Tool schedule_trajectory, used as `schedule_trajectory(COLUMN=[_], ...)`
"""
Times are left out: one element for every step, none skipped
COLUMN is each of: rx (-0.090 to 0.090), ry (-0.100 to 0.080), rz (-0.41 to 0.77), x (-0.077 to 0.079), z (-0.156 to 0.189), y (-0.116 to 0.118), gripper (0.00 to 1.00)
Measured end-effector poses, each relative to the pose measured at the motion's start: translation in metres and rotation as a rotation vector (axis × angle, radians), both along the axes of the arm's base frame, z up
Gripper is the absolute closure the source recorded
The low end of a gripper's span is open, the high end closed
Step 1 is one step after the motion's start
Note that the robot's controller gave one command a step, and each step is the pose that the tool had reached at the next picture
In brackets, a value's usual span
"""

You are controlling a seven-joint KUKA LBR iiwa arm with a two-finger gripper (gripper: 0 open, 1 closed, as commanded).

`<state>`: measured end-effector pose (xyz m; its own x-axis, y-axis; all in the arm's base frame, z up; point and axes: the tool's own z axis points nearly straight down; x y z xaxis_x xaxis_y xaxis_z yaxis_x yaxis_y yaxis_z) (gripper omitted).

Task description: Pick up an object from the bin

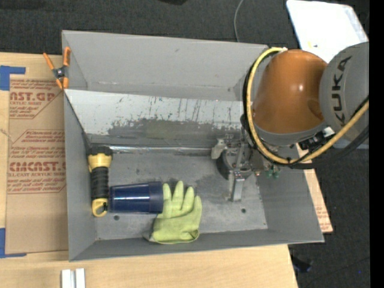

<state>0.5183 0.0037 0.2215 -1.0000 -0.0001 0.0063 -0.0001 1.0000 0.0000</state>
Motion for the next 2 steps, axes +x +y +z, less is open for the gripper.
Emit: schedule_trajectory(rx=[0.0,0.001], ry=[-0.008,-0.01], rz=[0.0,-0.074], x=[0.002,0.014], z=[0.004,-0.027], y=[0.0,0.032], gripper=[0.0,0.0])
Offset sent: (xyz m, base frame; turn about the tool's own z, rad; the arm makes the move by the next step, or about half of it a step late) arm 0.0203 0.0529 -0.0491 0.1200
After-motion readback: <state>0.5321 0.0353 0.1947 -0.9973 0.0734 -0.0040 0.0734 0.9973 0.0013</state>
